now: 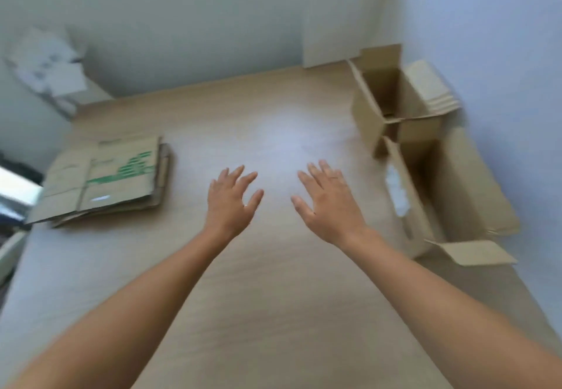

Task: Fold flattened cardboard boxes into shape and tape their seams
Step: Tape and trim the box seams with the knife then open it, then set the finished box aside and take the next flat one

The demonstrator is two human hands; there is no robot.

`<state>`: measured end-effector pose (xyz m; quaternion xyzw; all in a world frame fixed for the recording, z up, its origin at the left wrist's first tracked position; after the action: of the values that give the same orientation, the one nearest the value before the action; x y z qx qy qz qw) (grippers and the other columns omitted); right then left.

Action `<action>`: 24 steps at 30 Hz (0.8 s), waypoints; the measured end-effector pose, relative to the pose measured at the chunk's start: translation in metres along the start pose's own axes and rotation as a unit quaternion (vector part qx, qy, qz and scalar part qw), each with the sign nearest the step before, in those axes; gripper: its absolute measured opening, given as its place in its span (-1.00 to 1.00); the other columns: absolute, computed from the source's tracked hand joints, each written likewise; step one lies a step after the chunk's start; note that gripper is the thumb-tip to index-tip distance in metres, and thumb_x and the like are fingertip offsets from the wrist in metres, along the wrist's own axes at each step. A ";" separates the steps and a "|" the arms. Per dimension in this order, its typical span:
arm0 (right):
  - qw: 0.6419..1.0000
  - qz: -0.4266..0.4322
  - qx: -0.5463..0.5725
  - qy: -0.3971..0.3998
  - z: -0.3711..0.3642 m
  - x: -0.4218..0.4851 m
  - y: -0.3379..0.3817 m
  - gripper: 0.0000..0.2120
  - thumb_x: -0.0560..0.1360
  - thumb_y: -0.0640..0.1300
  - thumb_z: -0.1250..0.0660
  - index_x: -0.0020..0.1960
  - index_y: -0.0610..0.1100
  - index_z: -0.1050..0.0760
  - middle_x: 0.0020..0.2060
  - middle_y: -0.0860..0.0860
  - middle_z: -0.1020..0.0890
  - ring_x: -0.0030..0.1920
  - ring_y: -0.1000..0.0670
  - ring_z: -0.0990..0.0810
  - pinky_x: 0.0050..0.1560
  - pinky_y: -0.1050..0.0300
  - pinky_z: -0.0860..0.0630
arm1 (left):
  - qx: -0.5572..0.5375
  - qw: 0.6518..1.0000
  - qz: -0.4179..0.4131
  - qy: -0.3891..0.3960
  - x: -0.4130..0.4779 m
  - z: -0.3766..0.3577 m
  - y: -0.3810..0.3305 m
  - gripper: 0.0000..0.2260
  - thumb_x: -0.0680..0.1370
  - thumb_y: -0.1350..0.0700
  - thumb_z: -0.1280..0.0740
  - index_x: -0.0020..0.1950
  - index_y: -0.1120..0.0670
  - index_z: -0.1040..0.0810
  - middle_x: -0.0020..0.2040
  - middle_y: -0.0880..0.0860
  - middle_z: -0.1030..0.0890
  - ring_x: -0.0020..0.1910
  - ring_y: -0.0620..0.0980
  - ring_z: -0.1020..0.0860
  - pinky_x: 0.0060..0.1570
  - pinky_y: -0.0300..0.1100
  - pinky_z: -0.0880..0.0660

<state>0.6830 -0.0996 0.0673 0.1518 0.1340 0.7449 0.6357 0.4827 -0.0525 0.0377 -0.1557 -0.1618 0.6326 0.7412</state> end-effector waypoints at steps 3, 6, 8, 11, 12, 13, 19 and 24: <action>0.996 0.060 -0.001 0.059 -0.066 0.061 0.098 -0.37 0.67 0.21 -0.04 0.64 -0.08 -0.13 0.64 -0.05 -0.10 0.64 -0.07 0.11 0.60 -0.09 0.20 | 0.089 0.991 0.100 -0.006 0.011 0.051 0.124 -0.51 0.62 -0.23 -0.21 0.52 -0.10 -0.38 0.61 -0.01 -0.21 0.61 0.09 -0.01 0.54 0.17 0.10; 0.992 0.094 0.002 0.082 -0.121 0.111 0.192 -0.33 0.65 0.27 -0.03 0.64 -0.08 -0.11 0.64 -0.05 -0.10 0.64 -0.07 0.11 0.61 -0.12 0.15 | 0.083 0.975 0.203 -0.040 0.009 0.099 0.239 -0.47 0.60 -0.27 -0.20 0.51 -0.06 -0.38 0.61 0.03 -0.18 0.62 0.10 0.03 0.53 0.20 0.12; 0.992 0.082 0.026 0.092 -0.152 0.138 0.237 -0.27 0.62 0.33 -0.05 0.64 -0.08 -0.10 0.64 -0.06 -0.10 0.64 -0.07 0.10 0.62 -0.11 0.12 | 0.081 0.965 0.242 -0.061 0.009 0.122 0.305 -0.40 0.57 -0.30 -0.20 0.53 -0.03 -0.35 0.61 0.07 -0.16 0.61 0.12 0.04 0.53 0.20 0.11; 0.993 0.063 0.045 0.092 -0.190 0.176 0.284 -0.22 0.59 0.36 -0.10 0.64 -0.07 -0.08 0.62 -0.06 -0.14 0.63 -0.08 0.01 0.62 -0.11 0.01 | 0.065 0.949 0.299 -0.072 0.014 0.146 0.394 -0.28 0.53 -0.39 -0.19 0.56 -0.01 -0.25 0.62 0.15 -0.09 0.61 0.17 0.06 0.53 0.22 0.10; 0.993 0.054 0.046 0.090 -0.201 0.188 0.293 -0.22 0.59 0.36 -0.11 0.64 -0.07 -0.08 0.62 -0.07 -0.14 0.63 -0.09 -0.02 0.61 -0.11 -0.04 | 0.053 0.942 0.324 -0.072 0.015 0.152 0.421 -0.23 0.50 -0.43 -0.19 0.58 -0.01 -0.22 0.62 0.17 -0.07 0.61 0.18 0.07 0.53 0.23 0.10; 0.994 0.041 0.046 0.090 -0.212 0.200 0.300 -0.21 0.58 0.36 -0.13 0.64 -0.06 -0.06 0.62 -0.09 -0.12 0.63 -0.10 -0.02 0.61 -0.10 -0.07 | 0.043 0.934 0.349 -0.068 0.016 0.157 0.446 -0.18 0.47 -0.47 -0.18 0.58 -0.02 -0.19 0.62 0.18 -0.06 0.60 0.19 0.07 0.52 0.24 0.08; 0.984 -0.059 0.121 0.119 -0.262 0.241 0.312 -0.26 0.59 0.20 -0.29 0.61 -0.07 -0.07 0.57 -0.03 -0.08 0.57 -0.10 -0.13 0.53 -0.03 -0.21 | -0.036 0.927 0.373 -0.009 0.020 0.158 0.519 -0.11 0.35 -0.50 -0.32 0.51 0.02 -0.35 0.44 0.23 -0.36 0.41 0.29 -0.35 0.36 0.18 -0.38; 0.959 -0.129 0.253 0.009 -0.236 0.216 0.297 -0.51 0.55 0.06 -0.37 0.42 -0.02 -0.36 0.34 0.01 -0.39 0.19 0.05 -0.49 0.23 0.07 -0.47 | -0.070 0.913 0.397 -0.060 -0.011 0.159 0.505 -0.09 0.29 -0.49 -0.40 0.50 -0.02 -0.31 0.44 0.19 -0.31 0.42 0.24 -0.28 0.36 0.15 -0.31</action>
<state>0.2883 0.0663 -0.0209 0.2828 0.3425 0.5996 0.6658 -0.0364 0.0167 -0.0394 -0.2204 -0.1751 0.8700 0.4049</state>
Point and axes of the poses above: each hand's wrist, its own x-axis towards the middle knuckle, its own z-axis out of the back of the hand, y = z × x, the point moved 9 cm from there along x, towards the middle knuckle
